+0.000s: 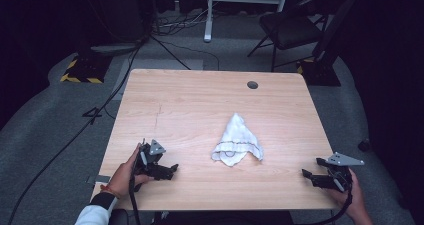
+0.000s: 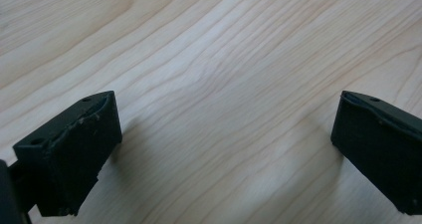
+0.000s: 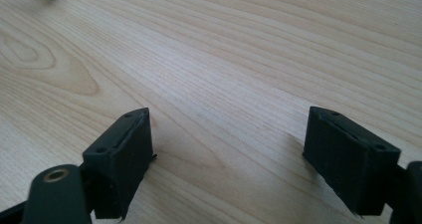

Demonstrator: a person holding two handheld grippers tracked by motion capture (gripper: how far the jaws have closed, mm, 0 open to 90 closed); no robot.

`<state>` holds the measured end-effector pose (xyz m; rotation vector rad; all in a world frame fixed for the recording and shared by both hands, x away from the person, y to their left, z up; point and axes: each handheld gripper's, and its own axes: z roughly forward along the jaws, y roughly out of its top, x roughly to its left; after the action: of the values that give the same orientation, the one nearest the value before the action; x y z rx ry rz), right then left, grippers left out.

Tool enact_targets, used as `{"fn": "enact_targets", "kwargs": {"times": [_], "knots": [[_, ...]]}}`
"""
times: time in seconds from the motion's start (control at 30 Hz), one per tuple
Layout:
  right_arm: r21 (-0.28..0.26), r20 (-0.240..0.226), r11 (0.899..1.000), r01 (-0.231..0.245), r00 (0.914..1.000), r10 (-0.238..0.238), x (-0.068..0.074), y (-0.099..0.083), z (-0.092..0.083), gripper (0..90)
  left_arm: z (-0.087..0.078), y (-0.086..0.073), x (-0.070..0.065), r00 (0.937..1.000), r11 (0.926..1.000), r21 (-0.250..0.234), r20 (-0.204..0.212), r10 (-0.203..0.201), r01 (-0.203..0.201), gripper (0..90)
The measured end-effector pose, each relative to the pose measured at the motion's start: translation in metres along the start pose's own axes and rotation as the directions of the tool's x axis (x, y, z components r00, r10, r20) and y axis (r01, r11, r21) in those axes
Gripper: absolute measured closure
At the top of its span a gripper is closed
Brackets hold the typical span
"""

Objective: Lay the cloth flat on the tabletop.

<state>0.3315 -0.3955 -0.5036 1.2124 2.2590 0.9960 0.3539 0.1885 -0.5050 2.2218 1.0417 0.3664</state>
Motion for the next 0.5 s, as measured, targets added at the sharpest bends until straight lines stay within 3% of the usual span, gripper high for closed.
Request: {"fn": "enact_targets", "kwargs": {"times": [0.13,0.43,0.5], "knots": [[0.003,-0.002,1.0,0.003,1.0,-0.003,0.0,0.001,0.001,17.6,0.01,0.011,-0.005,0.9996,0.9997,0.001,0.014,0.026,-0.026,0.0],[0.008,-0.024,1.0,0.024,0.9994,-0.024,0.001,0.004,0.005,14.4,0.024,0.027,-0.016,0.9993,0.9996,0.005,0.023,0.029,-0.029,0.0],[0.015,-0.038,0.998,0.065,0.9972,-0.065,0.002,0.008,0.008,12.0,0.026,0.03,-0.018,0.9983,0.999,0.0,0.036,0.045,-0.045,0.0]]}}
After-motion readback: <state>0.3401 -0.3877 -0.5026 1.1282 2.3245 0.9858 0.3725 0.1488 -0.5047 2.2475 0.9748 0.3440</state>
